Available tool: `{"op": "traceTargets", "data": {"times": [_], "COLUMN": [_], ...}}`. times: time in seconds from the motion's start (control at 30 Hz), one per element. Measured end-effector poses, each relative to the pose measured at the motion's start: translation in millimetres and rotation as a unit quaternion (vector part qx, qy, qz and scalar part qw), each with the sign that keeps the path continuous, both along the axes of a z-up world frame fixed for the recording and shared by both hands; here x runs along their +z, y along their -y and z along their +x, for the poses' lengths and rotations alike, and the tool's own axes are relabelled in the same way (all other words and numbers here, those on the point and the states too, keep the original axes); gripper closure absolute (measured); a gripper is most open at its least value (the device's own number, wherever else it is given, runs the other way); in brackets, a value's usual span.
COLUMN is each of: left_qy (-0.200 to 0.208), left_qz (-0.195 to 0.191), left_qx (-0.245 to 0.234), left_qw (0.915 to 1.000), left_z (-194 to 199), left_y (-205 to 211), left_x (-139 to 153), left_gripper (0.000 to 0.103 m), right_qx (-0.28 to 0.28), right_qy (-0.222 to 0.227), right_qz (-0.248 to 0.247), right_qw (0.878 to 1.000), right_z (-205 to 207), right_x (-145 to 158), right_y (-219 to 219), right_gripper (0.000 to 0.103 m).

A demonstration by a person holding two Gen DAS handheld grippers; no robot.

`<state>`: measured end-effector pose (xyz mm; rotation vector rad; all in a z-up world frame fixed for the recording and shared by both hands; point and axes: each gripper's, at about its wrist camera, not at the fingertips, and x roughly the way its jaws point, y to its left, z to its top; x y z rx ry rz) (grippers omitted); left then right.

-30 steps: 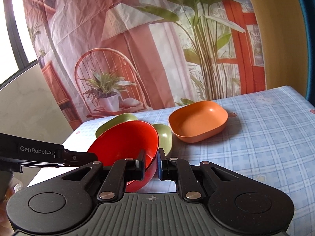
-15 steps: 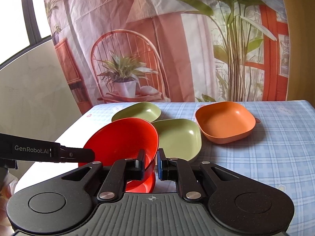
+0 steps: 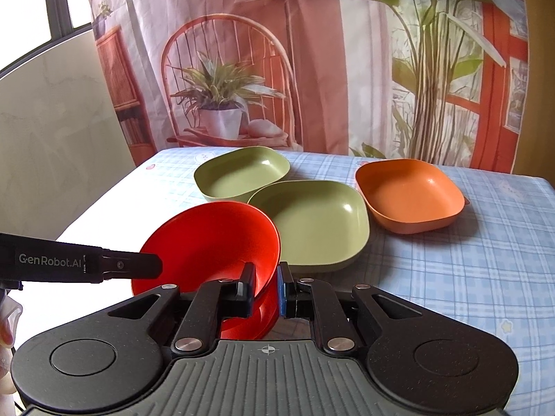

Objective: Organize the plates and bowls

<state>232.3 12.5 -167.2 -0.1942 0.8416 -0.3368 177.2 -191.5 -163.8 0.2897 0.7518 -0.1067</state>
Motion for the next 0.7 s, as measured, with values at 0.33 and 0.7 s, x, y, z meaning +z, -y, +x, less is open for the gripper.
{"op": "traceTargets", "data": {"times": [0.33, 0.7], "left_qy": [-0.011, -0.016], "left_qz": [-0.006, -0.009], "left_qx": [-0.001, -0.007], "left_qw": [0.9999, 0.9998], "left_z": [1.5, 0.6], "left_y": [-5.3, -2.3], "left_x": [-10.6, -18.5], "left_gripper": [0.083, 0.078], "right_qx": [0.009, 0.010], "right_qy": [-0.022, -0.039], "right_qz": [-0.029, -0.047], "right_qw": [0.999, 0.998], "right_z": [9.5, 15.0], "right_x": [-6.2, -10.5], "right_y": [-13.5, -16.6], "right_gripper": [0.090, 0.090]}}
